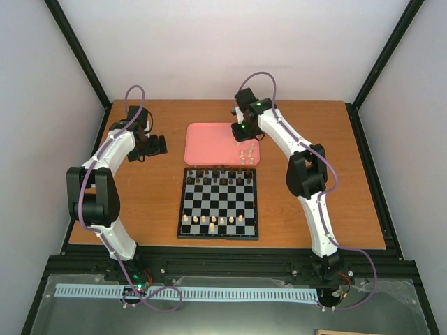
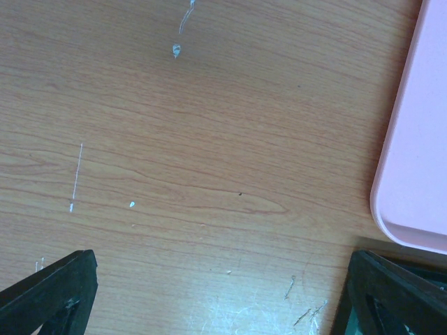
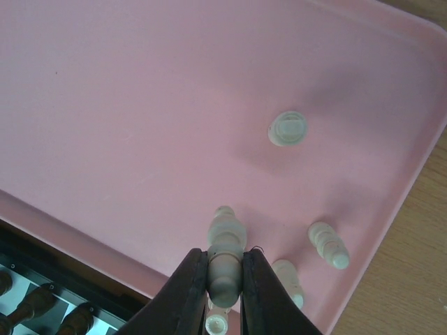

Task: Set up the chess pieces on the board
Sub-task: Pick up the chess piece from the storage box.

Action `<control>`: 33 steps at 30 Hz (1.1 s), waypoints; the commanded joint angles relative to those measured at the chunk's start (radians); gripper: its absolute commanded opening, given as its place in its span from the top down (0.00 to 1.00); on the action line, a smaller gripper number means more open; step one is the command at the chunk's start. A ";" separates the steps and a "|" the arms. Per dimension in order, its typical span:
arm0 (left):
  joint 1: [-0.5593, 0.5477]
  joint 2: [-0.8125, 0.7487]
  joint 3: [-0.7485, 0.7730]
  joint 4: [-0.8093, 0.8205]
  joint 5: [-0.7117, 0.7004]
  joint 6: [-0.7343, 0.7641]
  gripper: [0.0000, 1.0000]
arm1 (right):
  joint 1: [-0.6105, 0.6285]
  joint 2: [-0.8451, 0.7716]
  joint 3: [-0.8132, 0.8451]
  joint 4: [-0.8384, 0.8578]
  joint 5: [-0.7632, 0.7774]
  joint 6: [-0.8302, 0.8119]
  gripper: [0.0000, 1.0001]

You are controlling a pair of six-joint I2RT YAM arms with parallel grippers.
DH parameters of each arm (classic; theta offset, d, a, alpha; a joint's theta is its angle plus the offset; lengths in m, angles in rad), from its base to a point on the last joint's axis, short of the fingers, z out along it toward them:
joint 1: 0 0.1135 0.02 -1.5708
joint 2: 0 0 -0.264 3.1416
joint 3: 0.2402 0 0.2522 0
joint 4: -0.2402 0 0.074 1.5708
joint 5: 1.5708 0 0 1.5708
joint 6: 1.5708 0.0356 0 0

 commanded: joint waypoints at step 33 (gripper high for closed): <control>-0.010 -0.297 -0.127 0.836 0.656 -1.057 0.23 | -0.012 -0.350 -0.008 0.285 -0.681 0.365 0.89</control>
